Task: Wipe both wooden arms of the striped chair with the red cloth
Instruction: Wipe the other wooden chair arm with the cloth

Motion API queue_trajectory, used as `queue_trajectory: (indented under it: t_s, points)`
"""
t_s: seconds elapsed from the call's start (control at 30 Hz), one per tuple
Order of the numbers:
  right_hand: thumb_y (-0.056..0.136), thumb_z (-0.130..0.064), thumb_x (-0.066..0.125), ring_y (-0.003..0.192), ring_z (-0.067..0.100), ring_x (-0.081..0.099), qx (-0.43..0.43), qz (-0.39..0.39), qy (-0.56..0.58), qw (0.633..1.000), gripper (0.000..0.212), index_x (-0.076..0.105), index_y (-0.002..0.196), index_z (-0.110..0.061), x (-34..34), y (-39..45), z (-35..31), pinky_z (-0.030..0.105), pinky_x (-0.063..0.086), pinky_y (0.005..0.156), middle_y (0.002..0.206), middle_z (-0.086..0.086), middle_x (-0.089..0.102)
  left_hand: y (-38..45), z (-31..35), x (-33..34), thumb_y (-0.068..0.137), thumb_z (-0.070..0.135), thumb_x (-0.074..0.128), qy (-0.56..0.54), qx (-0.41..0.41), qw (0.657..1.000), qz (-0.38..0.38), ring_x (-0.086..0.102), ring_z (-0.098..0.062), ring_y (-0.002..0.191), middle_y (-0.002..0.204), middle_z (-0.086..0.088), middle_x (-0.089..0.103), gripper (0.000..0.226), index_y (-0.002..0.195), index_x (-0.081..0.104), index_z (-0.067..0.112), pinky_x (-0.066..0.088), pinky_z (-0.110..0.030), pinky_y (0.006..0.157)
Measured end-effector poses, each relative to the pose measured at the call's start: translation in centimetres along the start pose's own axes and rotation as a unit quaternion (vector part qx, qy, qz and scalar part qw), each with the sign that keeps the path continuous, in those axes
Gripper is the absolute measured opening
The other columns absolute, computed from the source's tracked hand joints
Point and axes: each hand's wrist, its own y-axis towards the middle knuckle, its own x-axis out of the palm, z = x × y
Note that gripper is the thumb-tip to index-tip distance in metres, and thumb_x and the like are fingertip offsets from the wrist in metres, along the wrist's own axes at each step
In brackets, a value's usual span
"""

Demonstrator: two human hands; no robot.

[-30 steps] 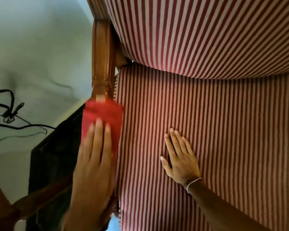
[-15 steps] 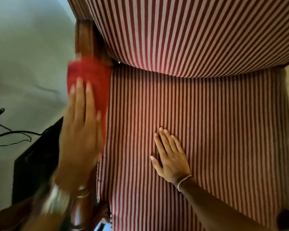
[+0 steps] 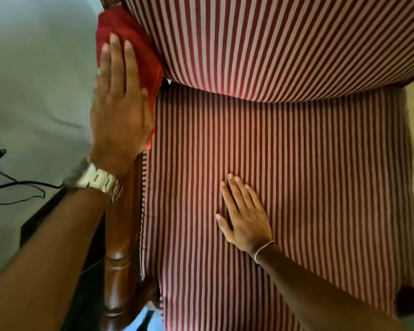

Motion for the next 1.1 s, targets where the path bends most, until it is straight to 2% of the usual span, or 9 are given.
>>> queue_trajectory:
  t_s: [0.17,0.23,0.37,0.5,0.57,0.77,0.83,1.0,1.1]
  points:
    - [0.104,-0.054,0.031,0.16,0.025,0.012,0.002,0.011,0.002,1.0,0.073,0.018,0.163,-0.014,0.2,-0.3,-0.2,0.044,0.012,0.131,0.172,0.012,0.017,-20.5,-1.4,-0.6,0.106,0.029,0.025,0.045,0.0,0.994,-0.099,0.007,-0.037,0.158,0.171,-0.019,0.003,0.062,0.16,0.01,0.004,0.025,-0.058,0.125]
    - [0.104,-0.054,0.031,0.16,0.025,0.012,0.009,0.021,0.0,1.0,0.073,0.018,0.163,-0.013,0.4,-0.2,-0.3,0.044,0.012,0.131,0.172,0.013,0.016,-23.5,-2.1,-1.1,0.103,0.03,0.027,0.06,0.014,0.99,-0.129,0.014,-0.043,0.156,0.168,-0.025,0.008,0.064,0.157,0.018,-0.002,0.033,-0.064,0.119]
    - [0.104,-0.053,0.032,0.16,0.026,0.014,0.005,0.021,-0.017,1.0,0.073,0.02,0.163,-0.012,0.3,-0.1,-0.3,0.046,0.015,0.13,0.171,0.013,0.018,-12.5,-1.3,-0.6,0.106,0.028,0.028,0.028,0.041,0.997,-0.066,0.01,-0.04,0.156,0.168,-0.023,0.01,0.061,0.159,0.014,0.002,0.021,-0.055,0.126]
    - [0.104,-0.054,0.031,0.16,0.027,0.016,0.0,0.016,-0.026,1.0,0.072,0.027,0.161,-0.011,-0.3,-0.1,-0.4,0.044,0.012,0.131,0.171,0.014,0.021,-0.4,-0.3,0.0,0.106,0.028,0.027,0.002,-0.002,1.0,0.005,0.005,-0.036,0.159,0.171,-0.021,0.004,0.062,0.16,0.007,0.004,0.017,-0.05,0.13]
    - [0.104,-0.054,0.031,0.159,0.028,0.018,-0.001,0.017,-0.026,1.0,0.071,0.03,0.16,-0.01,-0.6,-0.1,-0.3,0.045,0.014,0.13,0.17,0.015,0.023,-2.4,-0.7,0.4,0.107,0.028,0.026,-0.001,-0.004,1.0,-0.003,0.005,-0.033,0.159,0.171,-0.019,0.004,0.061,0.161,0.006,0.006,0.019,-0.05,0.13]
    - [0.104,-0.054,0.032,0.16,0.027,0.016,0.005,0.019,-0.027,0.999,0.072,0.028,0.161,-0.011,-0.2,-0.3,-0.3,0.044,0.013,0.131,0.171,0.014,0.02,-20.2,-1.8,-0.7,0.106,0.033,0.025,0.039,0.005,0.995,-0.089,0.012,-0.037,0.157,0.169,-0.021,0.01,0.062,0.159,0.015,0.003,0.029,-0.057,0.123]
    - [0.104,-0.054,0.033,0.16,0.026,0.015,0.004,0.022,-0.029,0.999,0.072,0.027,0.161,-0.011,0.1,-0.2,-0.4,0.044,0.012,0.131,0.171,0.014,0.019,-17.8,-2.3,-0.4,0.105,0.032,0.027,0.045,0.005,0.995,-0.09,0.013,-0.038,0.157,0.169,-0.022,0.012,0.062,0.159,0.016,0.003,0.029,-0.057,0.124]
    - [0.104,-0.054,0.034,0.16,0.027,0.016,0.003,0.021,-0.031,0.999,0.072,0.029,0.16,-0.01,-0.2,-0.1,-0.3,0.047,0.018,0.13,0.17,0.015,0.021,-2.5,-0.6,0.2,0.105,0.026,0.029,0.012,0.01,1.0,-0.011,0.004,-0.033,0.159,0.171,-0.02,0.004,0.063,0.161,0.005,0.007,0.021,-0.052,0.128]
    - [0.104,-0.053,0.036,0.159,0.028,0.018,-0.004,0.027,-0.029,0.999,0.071,0.031,0.159,-0.008,-0.3,-0.2,-0.5,0.048,0.02,0.129,0.169,0.016,0.024,-3.4,-1.2,0.8,0.107,0.028,0.028,0.013,0.006,1.0,-0.008,0.004,-0.032,0.159,0.171,-0.018,0.003,0.062,0.161,0.004,0.009,0.022,-0.054,0.128]
